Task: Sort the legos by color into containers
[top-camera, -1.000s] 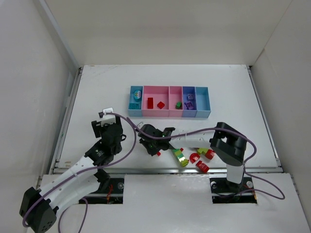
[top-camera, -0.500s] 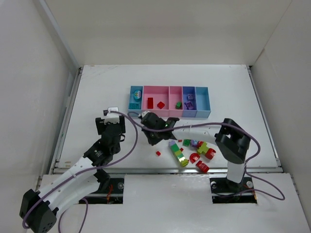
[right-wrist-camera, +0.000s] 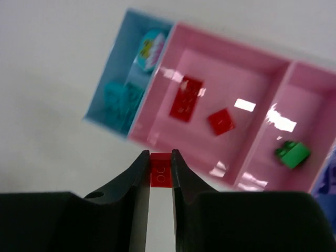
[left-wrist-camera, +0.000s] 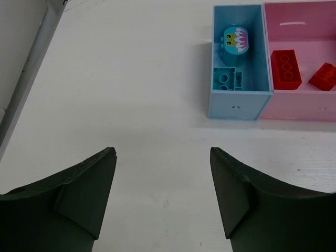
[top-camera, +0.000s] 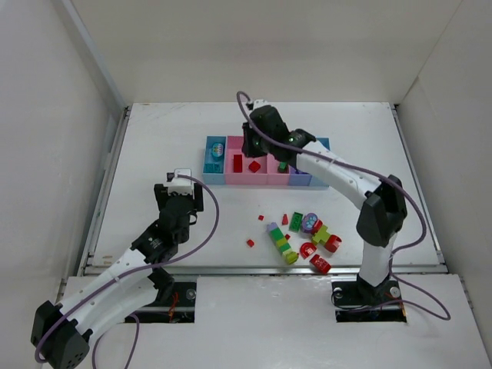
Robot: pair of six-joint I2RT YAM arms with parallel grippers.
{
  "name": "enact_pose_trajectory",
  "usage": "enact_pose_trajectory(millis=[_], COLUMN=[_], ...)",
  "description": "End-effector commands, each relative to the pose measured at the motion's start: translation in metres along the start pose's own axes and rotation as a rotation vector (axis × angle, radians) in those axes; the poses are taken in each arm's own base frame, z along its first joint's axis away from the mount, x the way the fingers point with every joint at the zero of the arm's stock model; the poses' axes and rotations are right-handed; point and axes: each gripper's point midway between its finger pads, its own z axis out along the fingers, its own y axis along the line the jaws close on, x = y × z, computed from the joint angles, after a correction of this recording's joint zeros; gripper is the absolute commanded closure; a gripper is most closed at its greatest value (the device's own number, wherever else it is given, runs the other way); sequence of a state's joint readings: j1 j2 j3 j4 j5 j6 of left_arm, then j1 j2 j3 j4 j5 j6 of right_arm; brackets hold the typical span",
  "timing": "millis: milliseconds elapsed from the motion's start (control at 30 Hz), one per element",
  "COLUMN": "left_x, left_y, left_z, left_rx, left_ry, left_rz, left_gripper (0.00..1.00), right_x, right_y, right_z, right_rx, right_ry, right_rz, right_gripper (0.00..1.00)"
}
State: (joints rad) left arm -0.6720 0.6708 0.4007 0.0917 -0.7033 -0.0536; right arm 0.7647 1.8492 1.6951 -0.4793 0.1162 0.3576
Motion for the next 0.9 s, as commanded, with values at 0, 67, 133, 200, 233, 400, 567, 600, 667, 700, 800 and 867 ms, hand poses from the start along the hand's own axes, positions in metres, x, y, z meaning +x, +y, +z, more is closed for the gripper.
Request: enact_pose_trajectory(millis=[0, 67, 133, 200, 233, 400, 567, 600, 667, 700, 800, 867], left_x=[-0.007, -0.007, -0.007, -0.005, -0.005, -0.004, -0.001, -0.001, -0.003, -0.003, -0.003, -0.004], left_y=[-0.006, -0.004, -0.004, -0.004, -0.005, -0.012, -0.016, -0.016, -0.017, -0.017, -0.017, -0.015], left_z=[0.0, 0.001, 0.001, 0.002, 0.002, 0.001, 0.001, 0.001, 0.0, 0.0, 0.0, 0.0], left_rx=[0.029, 0.02, 0.02, 0.02, 0.029, 0.073, 0.093, 0.093, 0.103, 0.103, 0.103, 0.094], left_ry=[-0.029, -0.028, -0.028, -0.028, -0.027, -0.023, -0.022, -0.022, -0.028, -0.028, -0.028, -0.029], left_rz=[-0.045, -0.046, -0.046, -0.037, -0.037, -0.017, -0.007, -0.007, -0.013, -0.013, -0.013, -0.013], left_gripper=[0.3, 0.28, 0.27, 0.26, 0.26, 0.26, 0.26, 0.26, 0.26, 0.26, 0.26, 0.26], right_x=[-0.011, -0.013, -0.012, -0.008, -0.006, -0.01, -0.019, -0.018, -0.004, 0.005, 0.066, 0.125], right_y=[-0.029, -0.033, -0.033, -0.039, -0.041, -0.052, -0.05, -0.044, -0.028, -0.02, 0.012, 0.026], right_z=[0.028, 0.043, 0.054, 0.064, 0.065, 0.067, 0.045, 0.04, 0.024, 0.019, 0.007, -0.001], right_rx=[0.116, 0.148, 0.15, 0.188, 0.201, 0.263, 0.245, 0.226, 0.179, 0.146, -0.021, -0.109], right_ry=[-0.001, 0.0, 0.006, 0.021, 0.029, 0.006, -0.011, -0.011, 0.001, 0.017, 0.143, 0.276], right_rz=[0.028, 0.014, -0.004, -0.009, -0.012, -0.016, -0.049, -0.069, -0.159, -0.202, -0.342, -0.383], right_gripper=[1.0, 1.0, 0.93, 0.81, 0.65, 0.22, 0.2, 0.2, 0.19, 0.19, 0.19, 0.19])
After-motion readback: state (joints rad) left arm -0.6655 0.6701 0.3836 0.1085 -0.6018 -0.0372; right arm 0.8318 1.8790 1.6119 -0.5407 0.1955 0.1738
